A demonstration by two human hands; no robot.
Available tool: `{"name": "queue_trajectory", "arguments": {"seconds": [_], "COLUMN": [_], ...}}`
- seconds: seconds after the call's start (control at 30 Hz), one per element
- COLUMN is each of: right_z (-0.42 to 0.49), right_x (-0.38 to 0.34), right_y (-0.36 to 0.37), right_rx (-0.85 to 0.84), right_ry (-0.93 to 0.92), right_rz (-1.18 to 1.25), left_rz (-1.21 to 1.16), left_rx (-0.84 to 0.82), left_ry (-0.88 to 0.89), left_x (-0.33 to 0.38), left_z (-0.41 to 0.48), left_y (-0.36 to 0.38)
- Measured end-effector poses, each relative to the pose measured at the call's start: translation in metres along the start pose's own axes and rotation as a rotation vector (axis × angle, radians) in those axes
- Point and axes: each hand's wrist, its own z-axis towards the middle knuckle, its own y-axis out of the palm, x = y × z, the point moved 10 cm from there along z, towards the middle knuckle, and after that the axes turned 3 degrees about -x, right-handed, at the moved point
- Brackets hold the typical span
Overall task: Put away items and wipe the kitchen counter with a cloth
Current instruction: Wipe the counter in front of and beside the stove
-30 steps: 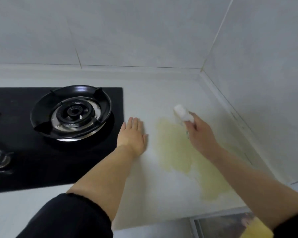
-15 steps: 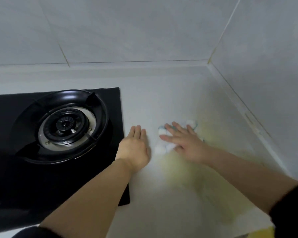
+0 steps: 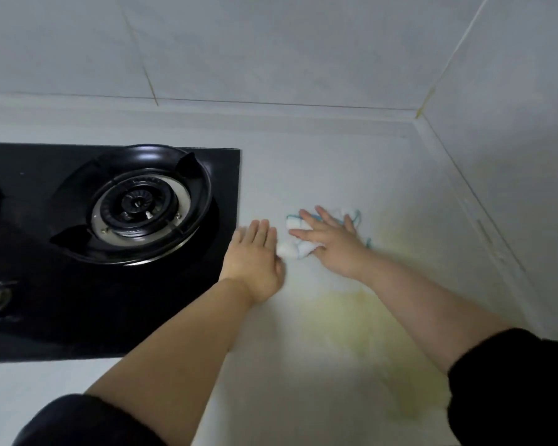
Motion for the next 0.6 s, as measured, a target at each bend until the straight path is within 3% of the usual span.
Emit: {"name": "queue_trajectory", "arguments": {"seconds": [0.07, 0.17, 0.37, 0.47, 0.6], "right_z": [-0.036, -0.052, 0.022, 0.078, 0.109], "right_x": [0.013, 0.045, 0.04, 0.004, -0.057], "right_y": [0.008, -0.002, -0.036, -0.037, -0.02], "right_rx": [-0.021, 0.014, 0.275, 0.214, -0.021], "right_ry": [-0.028, 0.081, 0.133, 0.117, -0.03], "right_rz": [-0.055, -0.147, 0.177, 0.11, 0.036], "left_rz": [0.03, -0.02, -0.113, -0.273, -0.352], "left_rx": [0.002, 0.033, 0.138, 0.176, 0.22], "left_ry": [-0.036, -0.11, -0.26, -0.391, -0.438], "left_x": [-0.001, 0.005, -0.014, -0.033, -0.041], "left_z": [-0.015, -0.049, -0.082, -0.094, -0.096], "left_y": [0.005, 0.014, 0.013, 0.019, 0.02]}}
